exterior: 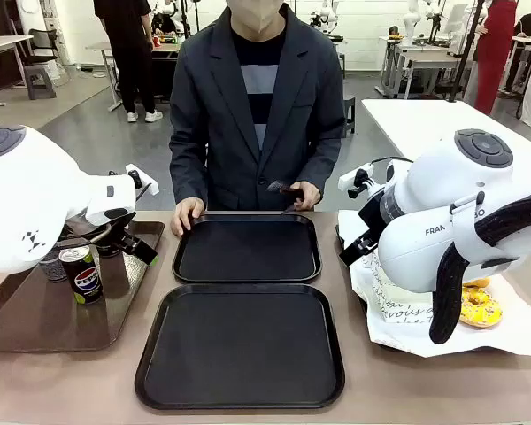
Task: Set up donuts and drinks on trays.
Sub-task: Pick up one Pepsi coke and place it on the Flat Tray.
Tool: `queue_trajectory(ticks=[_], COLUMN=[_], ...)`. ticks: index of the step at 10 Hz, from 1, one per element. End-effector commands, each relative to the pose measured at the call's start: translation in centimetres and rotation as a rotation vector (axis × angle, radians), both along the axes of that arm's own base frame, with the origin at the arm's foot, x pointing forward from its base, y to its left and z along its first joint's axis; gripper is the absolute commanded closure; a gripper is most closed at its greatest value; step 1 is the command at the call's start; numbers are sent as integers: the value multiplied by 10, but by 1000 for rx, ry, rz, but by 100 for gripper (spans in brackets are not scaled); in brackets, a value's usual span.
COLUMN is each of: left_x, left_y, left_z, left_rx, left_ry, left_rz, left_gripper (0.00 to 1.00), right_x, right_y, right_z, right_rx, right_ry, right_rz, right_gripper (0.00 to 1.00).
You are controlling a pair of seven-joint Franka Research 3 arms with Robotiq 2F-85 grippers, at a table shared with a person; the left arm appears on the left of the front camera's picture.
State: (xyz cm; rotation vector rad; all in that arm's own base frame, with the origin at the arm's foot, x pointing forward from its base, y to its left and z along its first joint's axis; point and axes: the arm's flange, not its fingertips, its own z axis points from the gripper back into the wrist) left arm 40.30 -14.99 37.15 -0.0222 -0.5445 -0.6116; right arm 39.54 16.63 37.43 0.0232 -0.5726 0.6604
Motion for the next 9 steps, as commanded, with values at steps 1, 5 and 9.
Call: queue_trajectory(ticks=[1, 5, 9], left_x=[0, 0, 0], left_y=[0, 0, 0], left_z=[0, 0, 0], left_rx=[0, 0, 0], left_ry=[0, 0, 0], left_rz=[0, 0, 0], left_gripper=[0, 0, 0], right_x=[0, 0, 0], right_y=[0, 0, 0], right_z=[0, 0, 0], right_rx=[0, 0, 0], right_ry=[0, 0, 0], right_rz=[0, 0, 0], right_gripper=[0, 0, 0])
